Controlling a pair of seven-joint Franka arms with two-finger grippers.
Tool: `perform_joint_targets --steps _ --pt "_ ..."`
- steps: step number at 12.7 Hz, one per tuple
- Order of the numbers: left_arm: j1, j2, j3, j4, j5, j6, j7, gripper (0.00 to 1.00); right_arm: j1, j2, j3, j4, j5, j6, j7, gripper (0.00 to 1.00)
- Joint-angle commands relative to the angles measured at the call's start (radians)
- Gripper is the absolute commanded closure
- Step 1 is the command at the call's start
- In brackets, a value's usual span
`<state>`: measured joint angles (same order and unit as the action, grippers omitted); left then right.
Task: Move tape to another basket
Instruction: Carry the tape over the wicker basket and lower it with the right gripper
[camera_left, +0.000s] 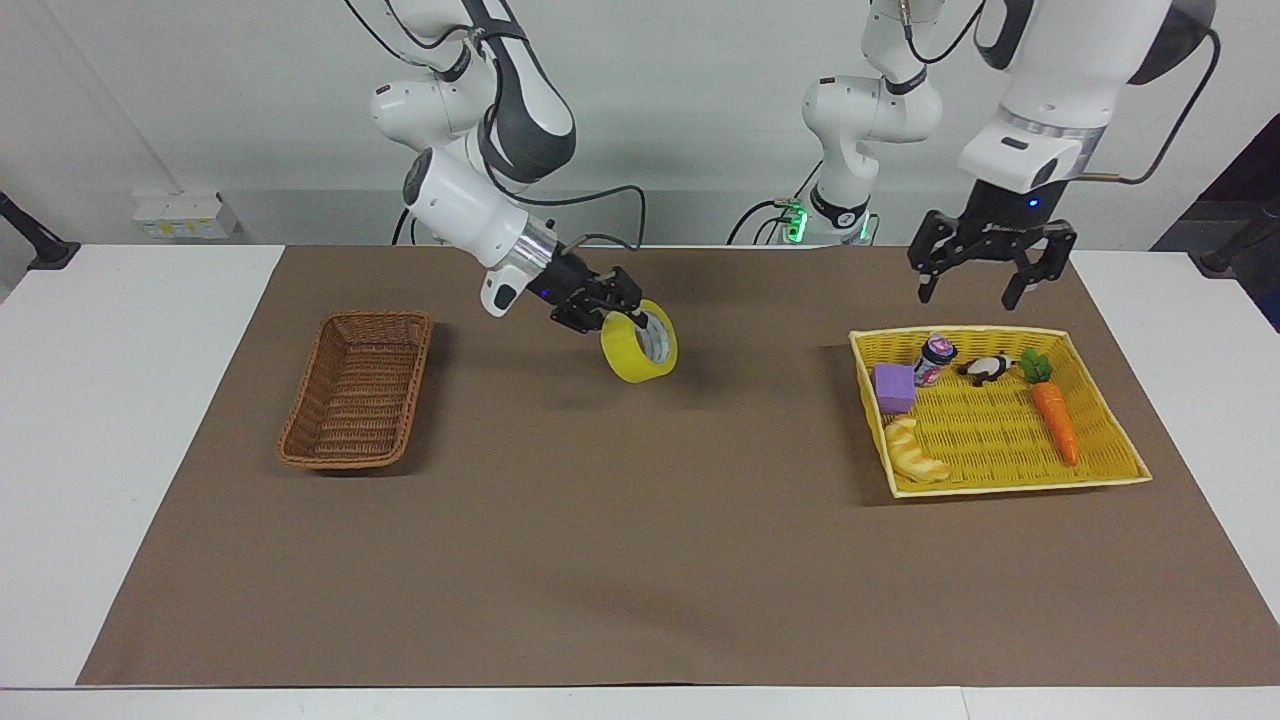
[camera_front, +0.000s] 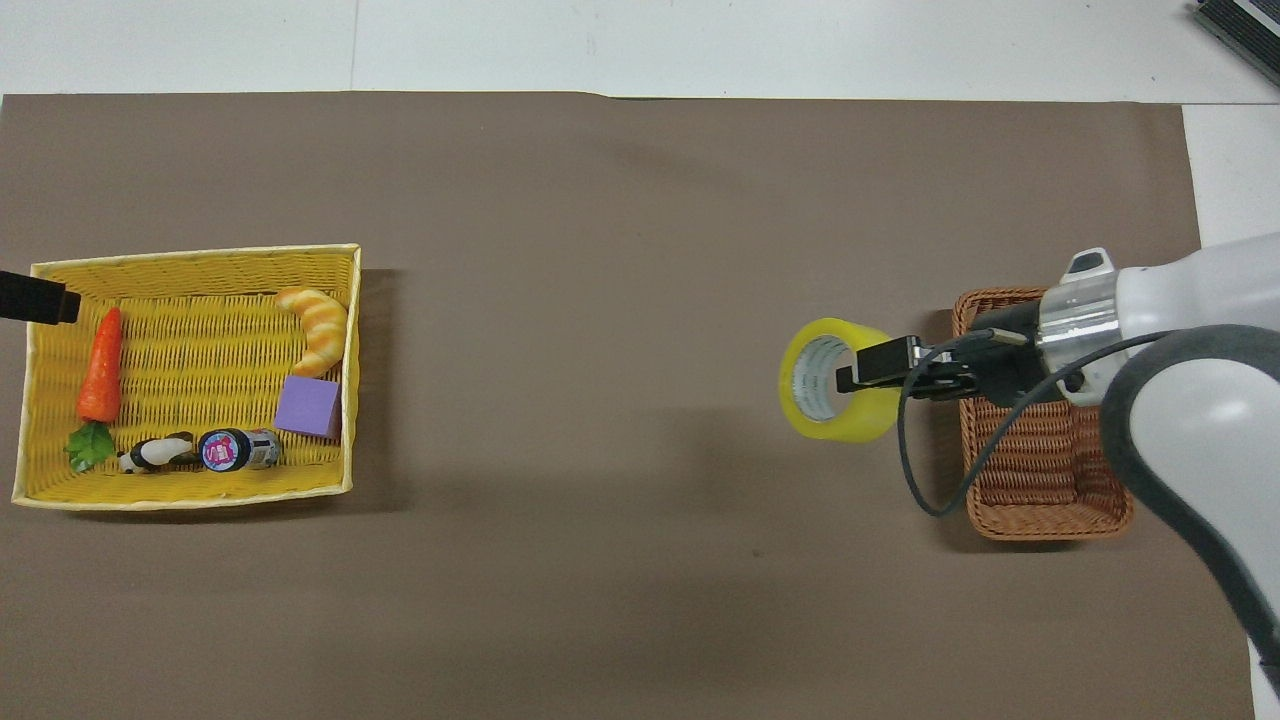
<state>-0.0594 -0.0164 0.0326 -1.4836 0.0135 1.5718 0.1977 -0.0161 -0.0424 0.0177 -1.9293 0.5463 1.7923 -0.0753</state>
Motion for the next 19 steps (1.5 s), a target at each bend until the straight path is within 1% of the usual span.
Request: perform_joint_targets --steps 1,2,4,6,8,9,10,14,16,17,19 --pt "0.03 0.021 -0.002 0.051 -0.032 -0.045 0.008 0.0 -0.059 -0.002 0.013 0.065 -0.129 -0.051 -0.008 1.0" --pt "0.039 0.033 -0.002 0.089 -0.047 -0.073 0.006 0.0 -0.074 -0.002 0.011 0.07 -0.178 -0.071 -0.014 1.0" --pt "0.04 0.07 0.001 0.161 -0.047 -0.128 0.006 0.0 -0.109 -0.005 0.01 0.07 -0.288 -0.073 -0.102 1.0" --pt "0.041 0.066 0.003 0.158 -0.041 -0.128 0.006 0.0 -0.14 -0.005 0.01 0.07 -0.369 -0.062 -0.149 1.0" --pt "0.05 0.055 -0.002 0.151 -0.037 -0.111 0.005 0.0 -0.136 -0.013 0.016 0.053 -0.51 -0.053 -0.138 1.0" --pt "0.049 0.047 -0.003 0.14 -0.036 -0.117 0.005 0.0 -0.134 -0.016 0.016 0.047 -0.543 -0.053 -0.135 1.0" --pt "0.049 0.036 -0.005 0.123 -0.035 -0.121 0.005 0.0 -0.139 -0.014 0.016 0.033 -0.548 -0.045 -0.135 1.0" --pt "0.046 0.03 -0.007 0.118 -0.036 -0.125 0.005 0.0 -0.203 -0.014 0.013 -0.126 -0.549 0.091 -0.146 1.0" --pt "0.047 0.03 -0.007 0.118 -0.036 -0.125 0.005 0.0 -0.205 -0.01 0.013 -0.184 -0.551 0.151 -0.133 1.0" --pt "0.047 0.03 -0.007 0.118 -0.036 -0.125 0.005 0.0 -0.191 -0.005 0.013 -0.192 -0.551 0.182 -0.121 1.0" --pt "0.047 0.03 -0.007 0.118 -0.036 -0.125 0.005 0.0 -0.189 0.022 0.014 -0.197 -0.552 0.199 -0.113 1.0"
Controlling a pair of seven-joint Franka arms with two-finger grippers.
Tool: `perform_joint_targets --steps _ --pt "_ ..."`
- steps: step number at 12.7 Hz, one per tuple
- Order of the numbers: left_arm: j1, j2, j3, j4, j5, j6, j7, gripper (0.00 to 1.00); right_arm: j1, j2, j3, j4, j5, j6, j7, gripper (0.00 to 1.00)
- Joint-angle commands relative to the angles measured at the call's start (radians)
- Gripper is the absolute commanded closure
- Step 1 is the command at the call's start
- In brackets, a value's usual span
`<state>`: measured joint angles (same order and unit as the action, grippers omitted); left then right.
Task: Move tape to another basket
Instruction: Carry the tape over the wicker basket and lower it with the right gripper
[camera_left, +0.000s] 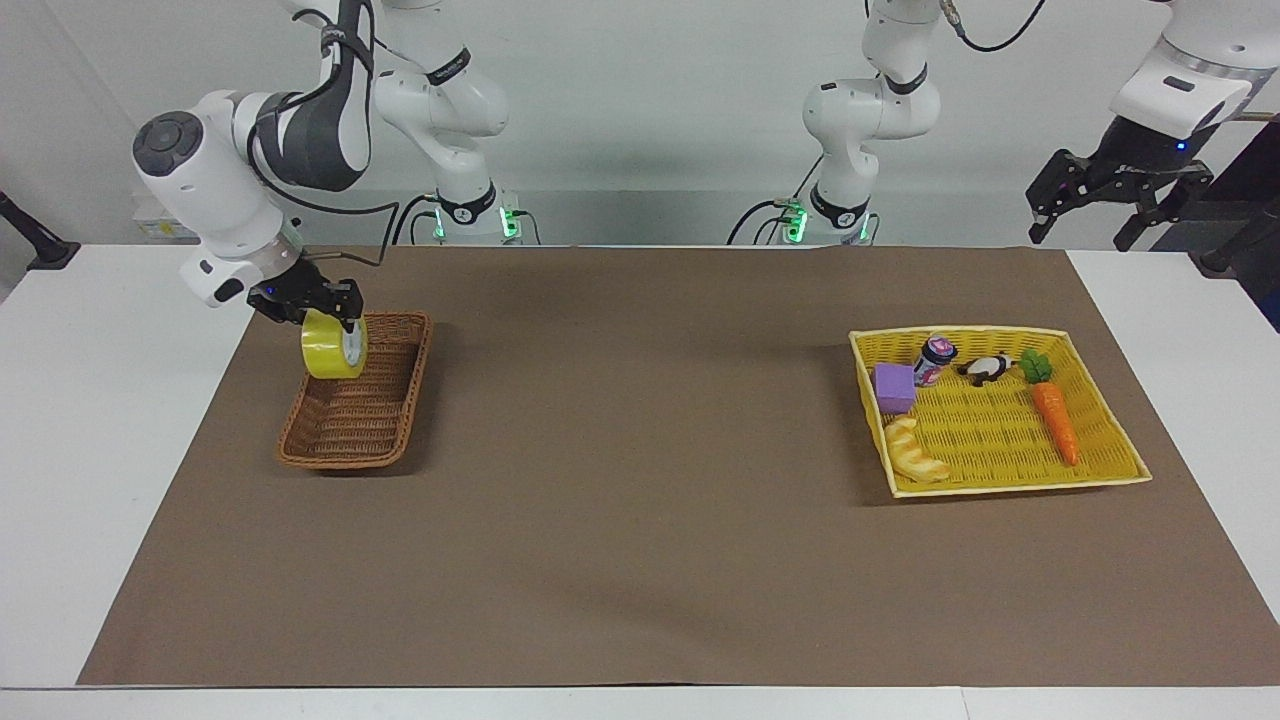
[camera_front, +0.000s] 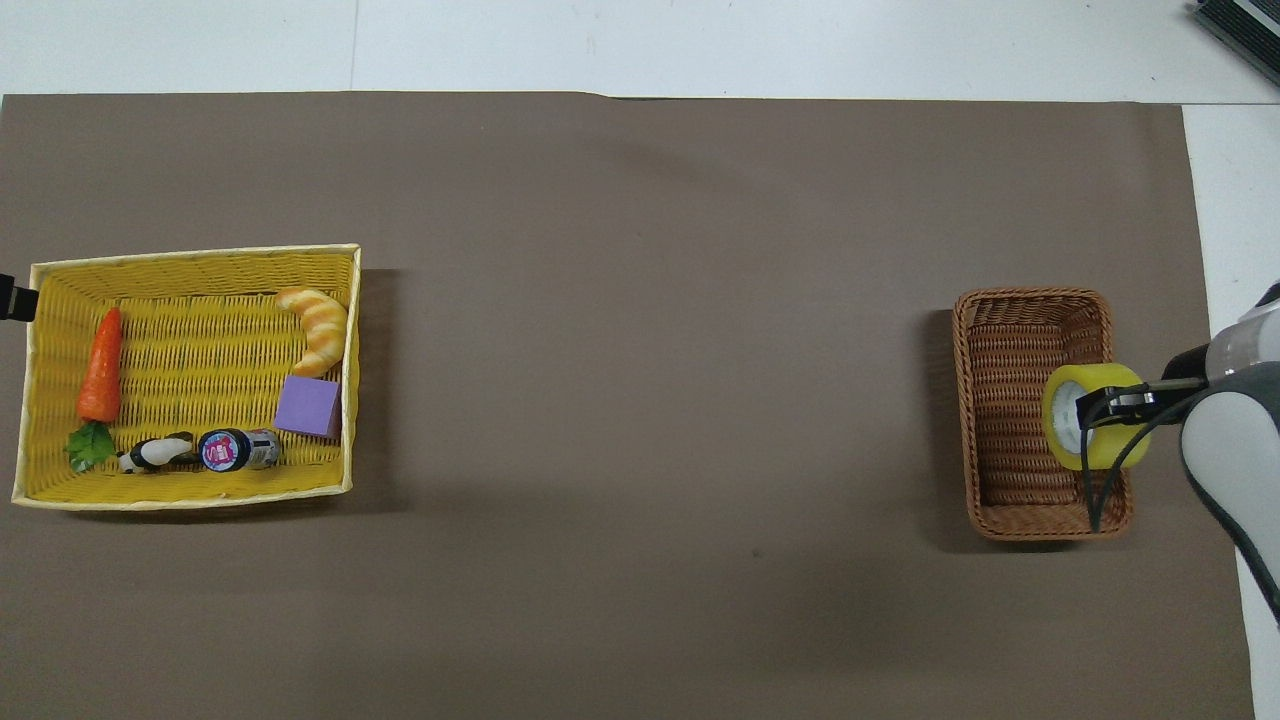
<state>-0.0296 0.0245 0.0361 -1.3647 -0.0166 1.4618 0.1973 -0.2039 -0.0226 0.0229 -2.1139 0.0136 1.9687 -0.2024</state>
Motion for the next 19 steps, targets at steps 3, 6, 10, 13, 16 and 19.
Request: perform_joint_targets --steps 3,6,10,13,16,19 --pt "0.017 -0.011 -0.01 -0.001 -0.006 -0.015 0.004 0.0 -0.006 0.036 0.008 -0.035 -0.026 0.071 0.014 1.0" --pt "0.017 -0.011 -0.01 -0.001 -0.006 -0.015 0.005 0.0 0.003 0.044 0.009 -0.049 -0.038 0.081 0.027 0.97" --pt "0.017 -0.011 -0.01 -0.001 -0.006 -0.015 0.005 0.0 0.001 0.044 0.008 -0.032 -0.04 0.062 0.028 0.0" --pt "0.017 -0.011 -0.01 -0.001 -0.006 -0.017 0.005 0.0 0.001 0.043 0.008 0.047 -0.04 -0.011 0.029 0.0" --pt "0.017 -0.011 -0.01 -0.001 -0.006 -0.015 0.005 0.0 0.003 0.032 0.008 0.115 -0.078 -0.027 0.038 0.0" --pt "0.017 -0.011 -0.01 -0.001 -0.006 -0.015 0.005 0.0 0.024 0.03 0.011 0.205 -0.101 -0.092 0.176 0.0"
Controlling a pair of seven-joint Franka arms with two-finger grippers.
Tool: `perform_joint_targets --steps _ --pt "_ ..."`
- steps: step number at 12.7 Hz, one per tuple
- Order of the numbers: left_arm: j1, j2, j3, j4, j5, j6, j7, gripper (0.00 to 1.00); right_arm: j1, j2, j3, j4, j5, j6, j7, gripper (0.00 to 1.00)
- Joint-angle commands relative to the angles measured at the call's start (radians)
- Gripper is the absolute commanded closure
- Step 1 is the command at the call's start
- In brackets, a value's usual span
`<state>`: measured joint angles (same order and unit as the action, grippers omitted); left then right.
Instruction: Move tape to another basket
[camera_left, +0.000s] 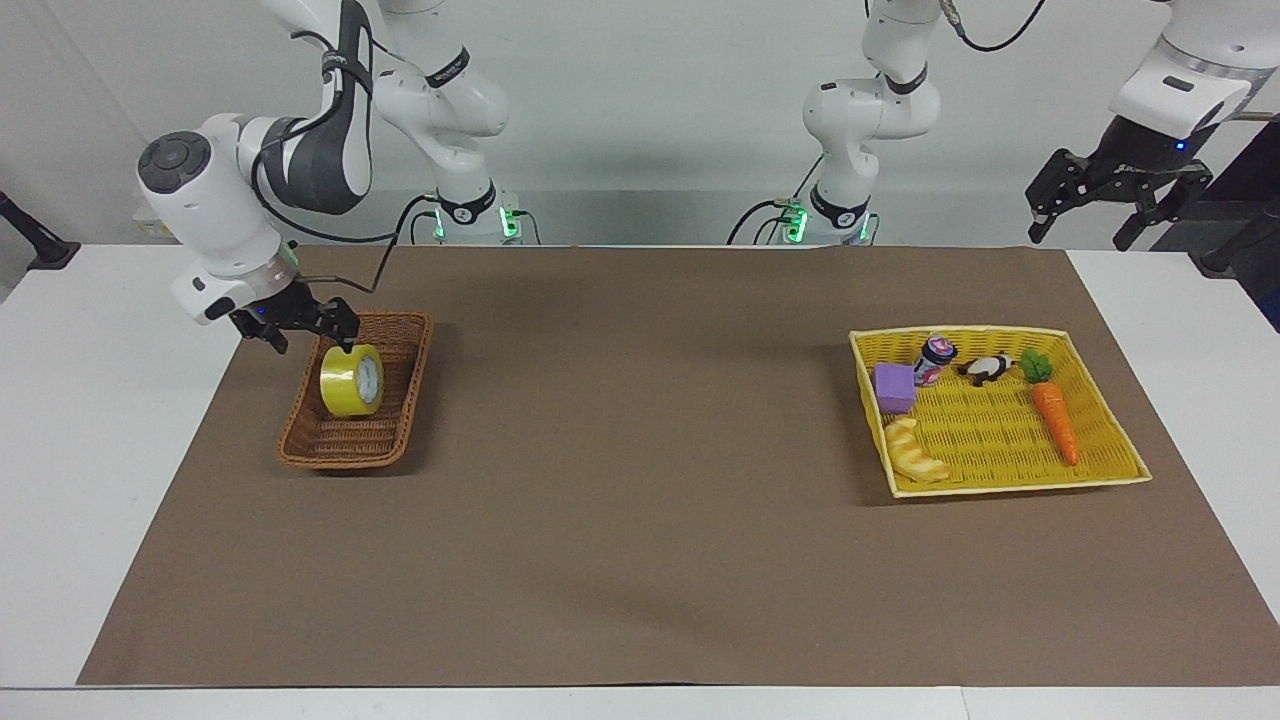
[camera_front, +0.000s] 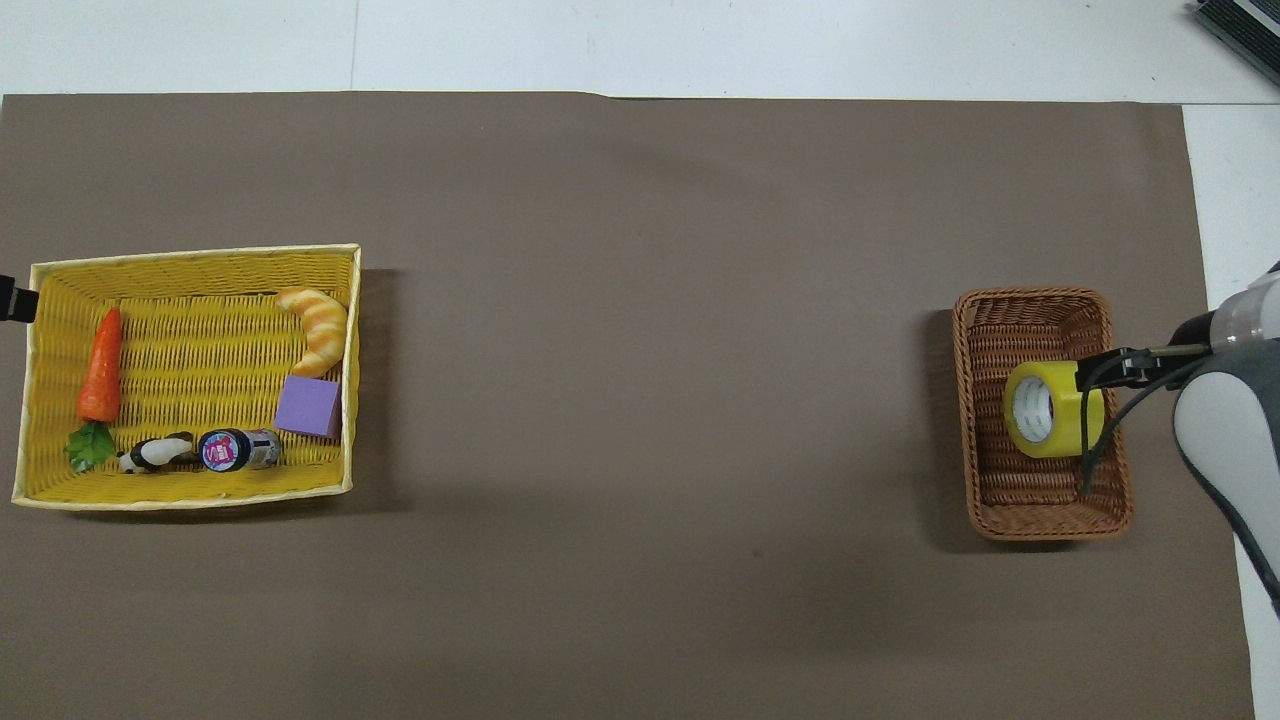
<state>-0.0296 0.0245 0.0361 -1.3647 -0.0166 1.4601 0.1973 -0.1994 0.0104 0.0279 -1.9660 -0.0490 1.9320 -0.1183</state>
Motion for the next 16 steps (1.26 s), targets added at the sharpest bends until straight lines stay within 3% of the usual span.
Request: perform_joint_targets --steps 1,9,11,16 --pt "0.017 -0.011 -0.01 -0.001 -0.006 -0.014 0.005 0.0 0.038 -0.003 0.006 0.088 -0.038 -0.086 0.141 0.0" --pt "0.017 -0.011 -0.01 -0.001 -0.006 -0.014 0.005 0.0 0.1 -0.024 0.029 0.303 -0.012 -0.321 0.206 0.0" --pt "0.017 -0.011 -0.01 -0.001 -0.006 -0.014 0.005 0.0 0.098 -0.009 0.032 0.398 0.014 -0.421 0.206 0.0" --pt "0.017 -0.011 -0.01 -0.001 -0.006 -0.014 0.005 0.0 0.129 -0.018 0.038 0.418 0.04 -0.444 0.247 0.0"
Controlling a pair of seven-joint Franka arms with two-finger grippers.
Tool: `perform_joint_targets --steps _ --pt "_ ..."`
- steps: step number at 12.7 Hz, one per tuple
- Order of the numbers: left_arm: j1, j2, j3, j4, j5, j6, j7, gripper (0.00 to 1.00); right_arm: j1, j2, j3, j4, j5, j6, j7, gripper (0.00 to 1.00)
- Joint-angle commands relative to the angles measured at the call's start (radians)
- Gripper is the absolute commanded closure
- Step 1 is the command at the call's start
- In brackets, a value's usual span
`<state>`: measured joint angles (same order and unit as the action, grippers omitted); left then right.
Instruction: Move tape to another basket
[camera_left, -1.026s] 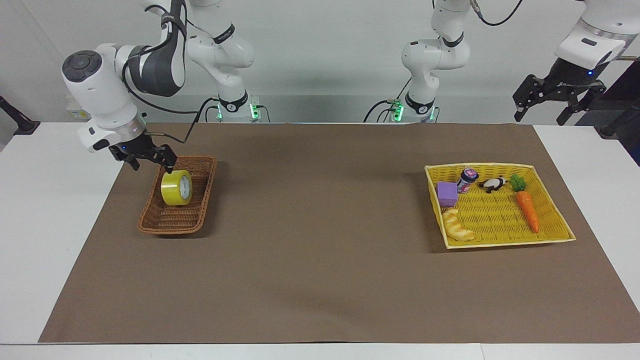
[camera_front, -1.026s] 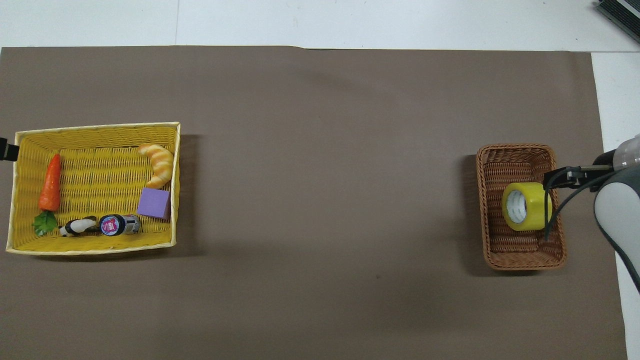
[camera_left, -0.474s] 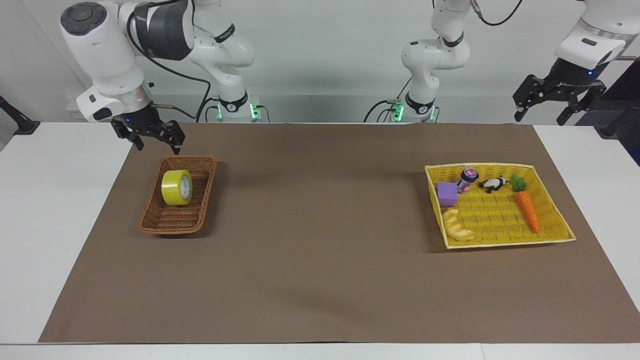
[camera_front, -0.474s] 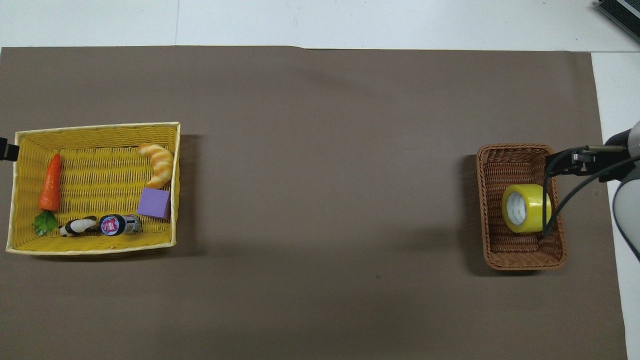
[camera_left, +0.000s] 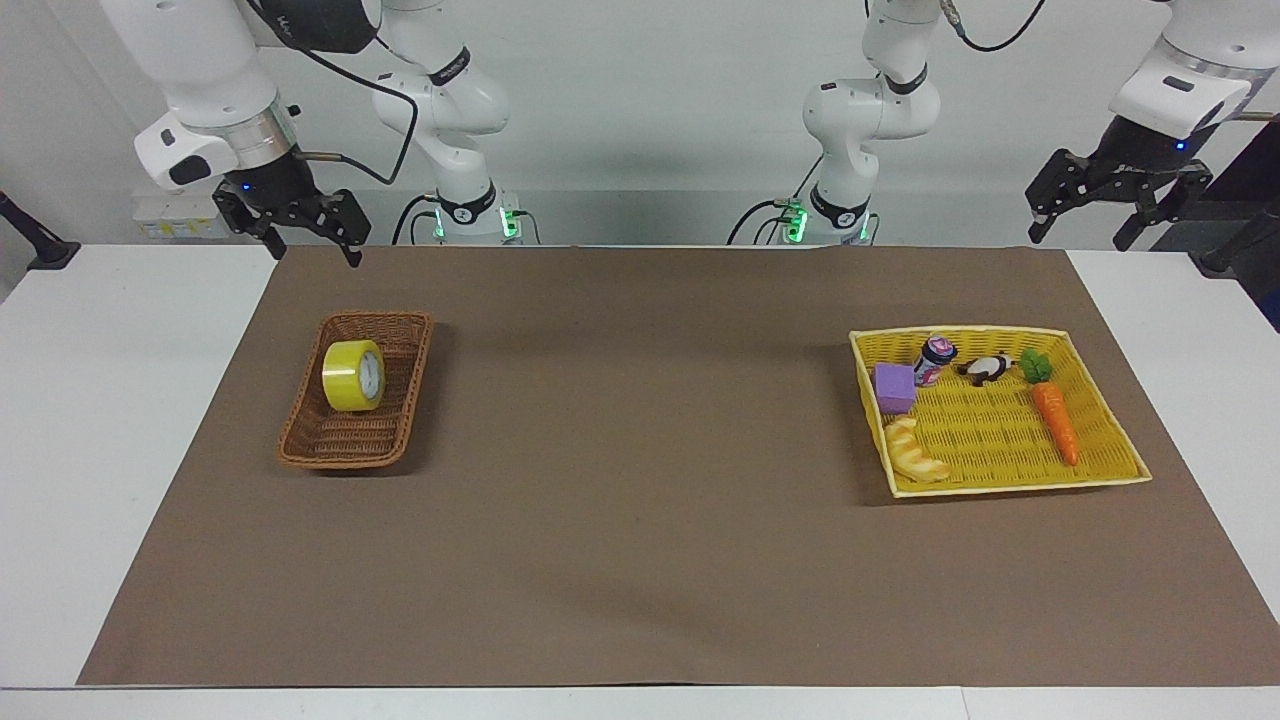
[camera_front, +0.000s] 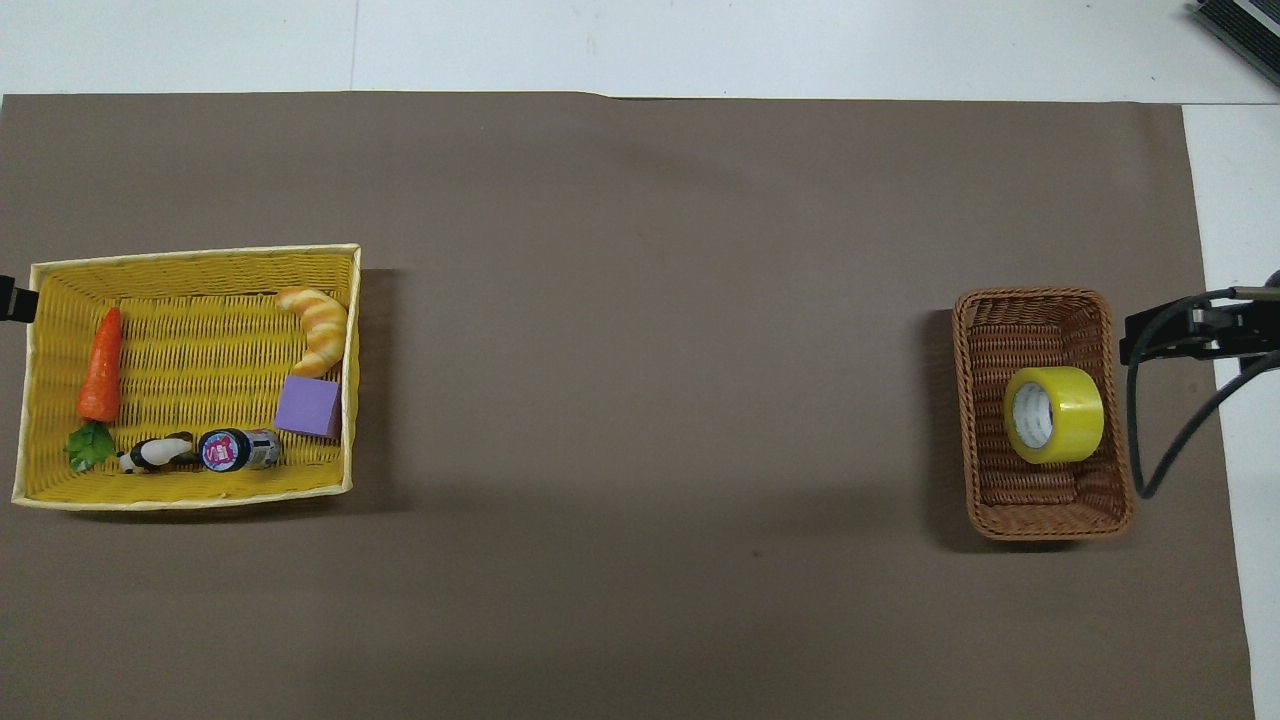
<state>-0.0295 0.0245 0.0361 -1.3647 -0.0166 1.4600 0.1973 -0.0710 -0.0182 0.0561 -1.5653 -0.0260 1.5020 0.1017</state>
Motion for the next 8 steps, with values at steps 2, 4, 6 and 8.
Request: perform_joint_targets --steps 2,4,6,8 --pt "0.017 -0.011 -0.01 -0.001 -0.006 -0.014 0.005 0.0 0.0 0.008 0.01 0.013 0.02 -0.016 0.018 0.0" --pt "0.017 -0.011 -0.01 -0.001 -0.006 -0.015 0.005 0.0 -0.001 0.007 0.01 0.011 0.024 -0.017 0.019 0.0" --pt "0.017 -0.011 -0.01 -0.001 -0.006 -0.014 0.004 0.0 -0.001 0.007 0.008 0.011 0.023 -0.019 0.019 0.0" --pt "0.017 -0.011 -0.01 -0.001 -0.006 -0.015 0.005 0.0 -0.001 0.007 0.01 0.011 0.023 -0.02 0.01 0.0"
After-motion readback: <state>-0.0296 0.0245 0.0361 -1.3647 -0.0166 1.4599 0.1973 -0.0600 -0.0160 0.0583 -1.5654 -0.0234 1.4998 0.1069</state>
